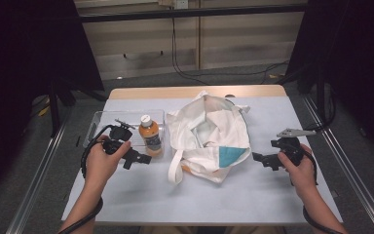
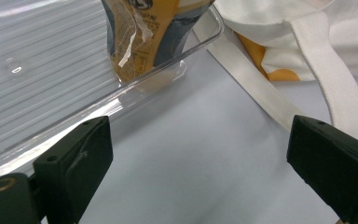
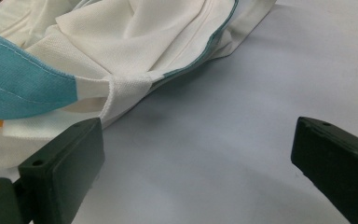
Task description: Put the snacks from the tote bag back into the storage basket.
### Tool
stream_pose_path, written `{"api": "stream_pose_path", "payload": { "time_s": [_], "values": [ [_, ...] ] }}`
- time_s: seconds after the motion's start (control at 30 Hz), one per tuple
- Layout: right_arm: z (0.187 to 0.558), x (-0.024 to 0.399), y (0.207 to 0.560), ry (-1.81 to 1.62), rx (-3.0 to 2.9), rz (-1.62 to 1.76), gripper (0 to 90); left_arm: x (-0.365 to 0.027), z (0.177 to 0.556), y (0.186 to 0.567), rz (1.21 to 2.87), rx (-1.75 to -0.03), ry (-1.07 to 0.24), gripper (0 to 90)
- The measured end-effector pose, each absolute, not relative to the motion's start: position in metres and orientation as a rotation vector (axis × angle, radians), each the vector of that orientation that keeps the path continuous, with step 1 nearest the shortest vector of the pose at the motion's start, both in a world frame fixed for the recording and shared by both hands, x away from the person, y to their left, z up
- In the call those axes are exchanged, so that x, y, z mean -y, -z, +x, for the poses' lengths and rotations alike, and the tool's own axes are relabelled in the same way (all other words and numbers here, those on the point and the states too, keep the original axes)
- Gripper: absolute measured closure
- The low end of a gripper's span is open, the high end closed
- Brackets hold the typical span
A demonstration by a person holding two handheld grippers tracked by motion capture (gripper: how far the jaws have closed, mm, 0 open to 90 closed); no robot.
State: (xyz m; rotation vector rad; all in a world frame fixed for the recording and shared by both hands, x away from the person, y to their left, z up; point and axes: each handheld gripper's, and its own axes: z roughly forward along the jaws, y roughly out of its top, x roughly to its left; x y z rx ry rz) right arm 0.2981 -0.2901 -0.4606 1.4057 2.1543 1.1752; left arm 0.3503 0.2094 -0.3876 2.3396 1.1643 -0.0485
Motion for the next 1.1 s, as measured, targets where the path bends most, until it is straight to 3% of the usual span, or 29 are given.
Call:
{"api": "stream_pose_path", "payload": {
  "time_s": [1.1],
  "values": [
    [0.295,0.292,0.463,-1.164,-2.162,1.406,2.5,-0.212,0.332,0.430,2.289,-1.155,0.098,7.0]
  ]
}}
